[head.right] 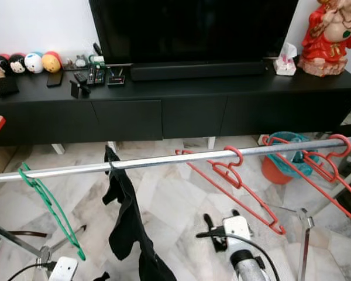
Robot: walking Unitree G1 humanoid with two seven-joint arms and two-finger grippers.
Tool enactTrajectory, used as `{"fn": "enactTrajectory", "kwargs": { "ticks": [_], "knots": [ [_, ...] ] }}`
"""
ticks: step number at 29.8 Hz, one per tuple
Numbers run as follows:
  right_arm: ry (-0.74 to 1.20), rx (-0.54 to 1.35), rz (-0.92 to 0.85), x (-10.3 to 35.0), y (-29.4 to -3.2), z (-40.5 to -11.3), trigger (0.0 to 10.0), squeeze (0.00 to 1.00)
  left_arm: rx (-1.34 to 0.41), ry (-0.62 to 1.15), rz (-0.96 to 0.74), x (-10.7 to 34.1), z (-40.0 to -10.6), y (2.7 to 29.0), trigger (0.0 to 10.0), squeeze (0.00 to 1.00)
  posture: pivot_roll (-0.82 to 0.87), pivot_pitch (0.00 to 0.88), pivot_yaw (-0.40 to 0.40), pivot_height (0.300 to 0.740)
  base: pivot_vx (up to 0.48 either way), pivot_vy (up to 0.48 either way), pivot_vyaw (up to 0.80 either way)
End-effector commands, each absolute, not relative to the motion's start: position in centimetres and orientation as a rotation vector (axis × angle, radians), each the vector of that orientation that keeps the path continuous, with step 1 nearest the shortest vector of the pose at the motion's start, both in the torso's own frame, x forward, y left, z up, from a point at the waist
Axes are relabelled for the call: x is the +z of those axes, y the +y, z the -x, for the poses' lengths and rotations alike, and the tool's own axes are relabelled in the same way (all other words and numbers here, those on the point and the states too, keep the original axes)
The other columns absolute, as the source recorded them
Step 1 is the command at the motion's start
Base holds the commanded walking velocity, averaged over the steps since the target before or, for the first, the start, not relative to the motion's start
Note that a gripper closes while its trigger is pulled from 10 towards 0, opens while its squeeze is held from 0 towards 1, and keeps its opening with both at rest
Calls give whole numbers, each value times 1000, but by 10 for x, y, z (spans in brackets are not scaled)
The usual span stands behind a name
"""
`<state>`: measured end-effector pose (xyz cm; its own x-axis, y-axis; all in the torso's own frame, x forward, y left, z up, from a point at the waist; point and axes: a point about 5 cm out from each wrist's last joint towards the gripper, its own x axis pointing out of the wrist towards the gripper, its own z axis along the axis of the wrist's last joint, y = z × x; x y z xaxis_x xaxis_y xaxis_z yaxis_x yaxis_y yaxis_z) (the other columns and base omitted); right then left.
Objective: Hang hanger
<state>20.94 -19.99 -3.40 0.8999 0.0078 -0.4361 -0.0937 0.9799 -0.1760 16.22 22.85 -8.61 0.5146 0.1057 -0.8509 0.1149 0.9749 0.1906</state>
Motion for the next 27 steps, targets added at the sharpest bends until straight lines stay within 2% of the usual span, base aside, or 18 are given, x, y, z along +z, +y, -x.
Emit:
{"fn": "enactTrajectory", "kwargs": {
  "ticks": [1, 5, 6, 9, 14, 27],
  "knots": [
    [543, 35, 151, -48, -198, -200, 10000, 0, -9, 1045, -246, -87, -159, 230, 10000, 0, -28, 8, 52, 740, 0, 0, 0],
    [620, 39, 111, -60, -193, -193, 10000, 0, -12, 1051, -246, -88, -157, 230, 10000, 0, -23, 12, 54, 740, 0, 0, 0],
    [712, 46, 96, -72, -189, -182, 10000, 0, -12, 1055, -247, -88, -156, 230, 10000, 0, -23, 14, 56, 740, 0, 0, 0],
    [784, 41, 87, -80, -188, -173, 10000, 0, -11, 1056, -247, -88, -156, 230, 10000, 0, -23, 14, 56, 740, 0, 0, 0],
    [961, -40, 39, -98, -193, -139, 10000, 0, 8, 1052, -235, -88, -154, 233, 10000, 0, -3, 12, 49, 740, 0, 0, 0],
    [970, -97, -29, -98, -190, -144, 10000, 0, 0, 1072, -241, -91, -149, 232, 10000, 0, -8, 0, 48, 740, 0, 0, 0]
  ]
}}
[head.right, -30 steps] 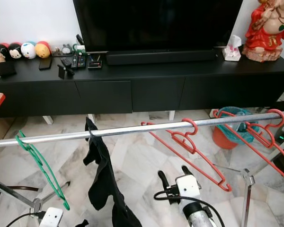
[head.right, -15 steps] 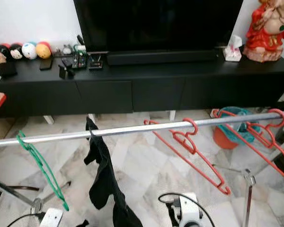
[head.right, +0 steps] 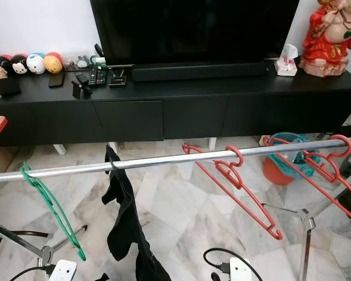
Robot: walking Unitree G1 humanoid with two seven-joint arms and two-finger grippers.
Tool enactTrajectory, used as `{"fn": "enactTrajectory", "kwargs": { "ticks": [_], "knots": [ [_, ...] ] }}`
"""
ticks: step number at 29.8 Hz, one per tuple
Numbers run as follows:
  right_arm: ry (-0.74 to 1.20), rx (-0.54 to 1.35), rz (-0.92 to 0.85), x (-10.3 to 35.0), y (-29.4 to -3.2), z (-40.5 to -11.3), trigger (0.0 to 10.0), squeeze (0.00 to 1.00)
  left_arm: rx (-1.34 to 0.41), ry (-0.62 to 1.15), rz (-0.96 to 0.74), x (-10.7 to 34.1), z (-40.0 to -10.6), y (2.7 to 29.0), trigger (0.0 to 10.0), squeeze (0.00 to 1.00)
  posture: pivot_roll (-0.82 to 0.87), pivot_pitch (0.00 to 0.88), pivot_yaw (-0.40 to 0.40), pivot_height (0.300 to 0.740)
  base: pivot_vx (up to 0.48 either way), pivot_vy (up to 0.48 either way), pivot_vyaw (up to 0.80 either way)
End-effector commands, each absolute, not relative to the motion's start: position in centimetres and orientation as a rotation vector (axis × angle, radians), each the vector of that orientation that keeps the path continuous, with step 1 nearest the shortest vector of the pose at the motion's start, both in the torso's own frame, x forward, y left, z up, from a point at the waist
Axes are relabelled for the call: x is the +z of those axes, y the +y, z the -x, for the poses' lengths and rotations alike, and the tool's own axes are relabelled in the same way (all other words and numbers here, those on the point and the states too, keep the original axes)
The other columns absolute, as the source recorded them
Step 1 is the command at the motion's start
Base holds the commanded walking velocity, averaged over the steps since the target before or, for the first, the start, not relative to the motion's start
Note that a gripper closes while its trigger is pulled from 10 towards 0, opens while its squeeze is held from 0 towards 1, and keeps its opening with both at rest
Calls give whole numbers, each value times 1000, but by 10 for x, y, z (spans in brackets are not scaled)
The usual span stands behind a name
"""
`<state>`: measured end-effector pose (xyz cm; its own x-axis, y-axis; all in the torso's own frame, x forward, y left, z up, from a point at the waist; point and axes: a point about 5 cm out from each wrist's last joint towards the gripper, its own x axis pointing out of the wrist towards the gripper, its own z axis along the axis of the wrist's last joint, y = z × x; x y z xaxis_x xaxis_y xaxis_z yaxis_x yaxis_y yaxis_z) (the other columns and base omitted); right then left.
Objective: Hang hanger
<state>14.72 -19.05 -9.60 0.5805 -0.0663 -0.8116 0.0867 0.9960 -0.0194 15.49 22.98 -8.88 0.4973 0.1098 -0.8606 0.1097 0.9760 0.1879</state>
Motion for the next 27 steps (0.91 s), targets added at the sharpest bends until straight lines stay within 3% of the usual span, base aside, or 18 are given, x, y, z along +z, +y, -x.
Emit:
{"fn": "enactTrajectory", "kwargs": {
  "ticks": [1, 11, 27],
  "knots": [
    [970, -97, -29, -98, -190, -144, 10000, 0, 0, 1073, -240, -91, -148, 232, 10000, 0, -8, 0, 48, 740, 0, 0, 0],
    [969, -99, -19, -100, -188, -137, 10000, 0, 4, 1090, -243, -92, -142, 235, 10000, 0, -9, 0, 50, 740, 0, 0, 0],
    [974, -112, -9, -101, -187, -135, 10000, 0, 2, 1061, -245, -89, -150, 236, 10000, 0, -12, 0, 62, 740, -286, 0, 0]
  ]
}}
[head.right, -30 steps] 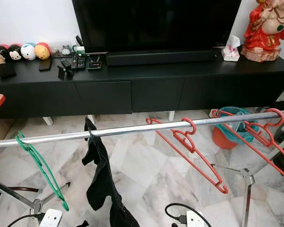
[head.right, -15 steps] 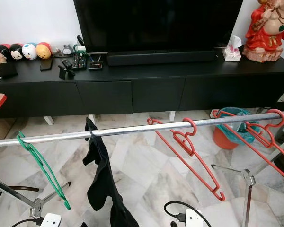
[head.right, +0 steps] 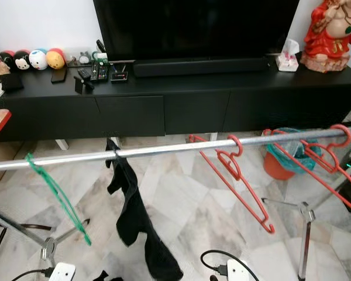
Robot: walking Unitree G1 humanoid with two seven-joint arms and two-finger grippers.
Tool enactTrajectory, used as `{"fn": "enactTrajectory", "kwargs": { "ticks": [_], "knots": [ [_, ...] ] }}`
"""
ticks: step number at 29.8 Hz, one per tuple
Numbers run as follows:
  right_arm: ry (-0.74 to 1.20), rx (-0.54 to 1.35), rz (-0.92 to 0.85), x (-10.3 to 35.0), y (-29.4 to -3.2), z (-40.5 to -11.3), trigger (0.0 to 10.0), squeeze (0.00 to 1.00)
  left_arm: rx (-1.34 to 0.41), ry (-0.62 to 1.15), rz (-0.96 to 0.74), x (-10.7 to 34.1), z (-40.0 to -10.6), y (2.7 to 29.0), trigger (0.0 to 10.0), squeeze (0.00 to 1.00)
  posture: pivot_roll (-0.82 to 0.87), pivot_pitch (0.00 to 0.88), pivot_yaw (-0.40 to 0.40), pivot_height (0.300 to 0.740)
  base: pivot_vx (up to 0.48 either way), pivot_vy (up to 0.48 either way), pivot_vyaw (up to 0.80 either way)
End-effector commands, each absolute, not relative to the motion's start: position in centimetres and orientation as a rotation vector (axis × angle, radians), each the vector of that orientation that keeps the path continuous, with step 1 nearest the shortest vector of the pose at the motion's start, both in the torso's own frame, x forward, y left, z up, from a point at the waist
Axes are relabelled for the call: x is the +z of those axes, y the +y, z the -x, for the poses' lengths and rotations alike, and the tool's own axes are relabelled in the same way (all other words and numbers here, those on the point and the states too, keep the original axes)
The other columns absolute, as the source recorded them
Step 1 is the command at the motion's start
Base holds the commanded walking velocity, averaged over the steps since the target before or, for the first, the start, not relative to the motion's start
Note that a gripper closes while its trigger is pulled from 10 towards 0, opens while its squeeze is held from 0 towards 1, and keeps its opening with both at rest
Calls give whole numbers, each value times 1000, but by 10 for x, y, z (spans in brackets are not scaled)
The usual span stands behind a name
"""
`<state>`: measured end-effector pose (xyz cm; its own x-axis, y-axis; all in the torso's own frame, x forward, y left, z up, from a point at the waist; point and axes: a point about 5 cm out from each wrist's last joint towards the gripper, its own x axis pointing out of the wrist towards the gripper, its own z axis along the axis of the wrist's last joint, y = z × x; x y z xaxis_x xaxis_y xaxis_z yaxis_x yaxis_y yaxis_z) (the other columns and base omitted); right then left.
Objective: Hang hanger
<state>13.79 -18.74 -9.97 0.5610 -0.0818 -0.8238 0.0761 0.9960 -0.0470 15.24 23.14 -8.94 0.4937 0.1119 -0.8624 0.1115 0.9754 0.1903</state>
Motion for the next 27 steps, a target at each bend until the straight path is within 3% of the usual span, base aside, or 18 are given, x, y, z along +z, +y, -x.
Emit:
{"fn": "enactTrajectory", "kwargs": {
  "ticks": [1, 27],
  "knots": [
    [972, -115, -11, -101, -187, -135, 10000, 0, 2, 1061, -245, -89, -151, 236, 10000, 0, -12, 0, 62, 740, -304, 0, 0],
    [968, -121, -16, -99, -187, -141, 10000, 0, 11, 1020, -245, -84, -162, 237, 10000, 0, -3, 13, 71, 740, -304, 0, 0]
  ]
}}
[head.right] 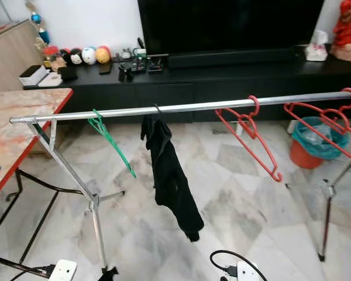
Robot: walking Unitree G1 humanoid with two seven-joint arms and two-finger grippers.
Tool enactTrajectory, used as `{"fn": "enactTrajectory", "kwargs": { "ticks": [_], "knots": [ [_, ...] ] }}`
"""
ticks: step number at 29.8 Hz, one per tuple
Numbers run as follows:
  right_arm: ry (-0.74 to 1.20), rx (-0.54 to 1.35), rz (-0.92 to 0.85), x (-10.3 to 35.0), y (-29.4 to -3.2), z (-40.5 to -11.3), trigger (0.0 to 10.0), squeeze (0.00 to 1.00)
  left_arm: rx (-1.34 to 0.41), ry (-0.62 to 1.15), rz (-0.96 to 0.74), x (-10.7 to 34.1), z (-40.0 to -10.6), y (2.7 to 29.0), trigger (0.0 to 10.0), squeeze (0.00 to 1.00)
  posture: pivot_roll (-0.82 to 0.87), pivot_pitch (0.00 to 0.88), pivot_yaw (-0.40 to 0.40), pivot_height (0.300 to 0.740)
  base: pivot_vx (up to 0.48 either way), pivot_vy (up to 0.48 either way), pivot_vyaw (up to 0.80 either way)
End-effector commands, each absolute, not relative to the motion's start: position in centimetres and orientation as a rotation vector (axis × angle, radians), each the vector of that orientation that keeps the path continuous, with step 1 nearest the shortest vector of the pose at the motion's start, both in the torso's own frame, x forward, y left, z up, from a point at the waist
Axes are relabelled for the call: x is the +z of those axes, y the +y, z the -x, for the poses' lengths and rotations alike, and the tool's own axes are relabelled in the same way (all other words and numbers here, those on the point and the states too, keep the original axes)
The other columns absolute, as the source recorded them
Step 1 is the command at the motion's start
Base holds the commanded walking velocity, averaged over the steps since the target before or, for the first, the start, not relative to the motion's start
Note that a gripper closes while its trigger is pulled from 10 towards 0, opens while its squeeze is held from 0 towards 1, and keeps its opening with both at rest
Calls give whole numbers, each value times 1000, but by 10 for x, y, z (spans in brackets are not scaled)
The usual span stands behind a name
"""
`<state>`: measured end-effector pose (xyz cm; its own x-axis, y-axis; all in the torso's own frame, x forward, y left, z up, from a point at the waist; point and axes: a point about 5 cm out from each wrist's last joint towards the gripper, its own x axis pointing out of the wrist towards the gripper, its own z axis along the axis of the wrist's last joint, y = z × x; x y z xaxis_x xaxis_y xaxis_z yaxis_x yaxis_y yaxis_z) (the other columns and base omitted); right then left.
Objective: Hang hanger
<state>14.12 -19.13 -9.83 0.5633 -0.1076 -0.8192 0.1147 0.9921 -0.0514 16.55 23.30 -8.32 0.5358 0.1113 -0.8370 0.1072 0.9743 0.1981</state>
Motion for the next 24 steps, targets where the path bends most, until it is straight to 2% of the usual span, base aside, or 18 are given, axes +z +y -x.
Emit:
{"fn": "enactTrajectory", "kwargs": {
  "ticks": [1, 24],
  "knots": [
    [968, -122, -17, -99, -187, -141, 10000, 0, 12, 1019, -245, -83, -162, 238, 10000, 0, -3, 13, 71, 740, -307, 0, 0],
    [970, -112, -15, -99, -187, -142, 10000, 0, 27, 1016, -247, -82, -163, 241, 10000, 0, 2, 21, 73, 740, -310, 0, 0]
  ]
}}
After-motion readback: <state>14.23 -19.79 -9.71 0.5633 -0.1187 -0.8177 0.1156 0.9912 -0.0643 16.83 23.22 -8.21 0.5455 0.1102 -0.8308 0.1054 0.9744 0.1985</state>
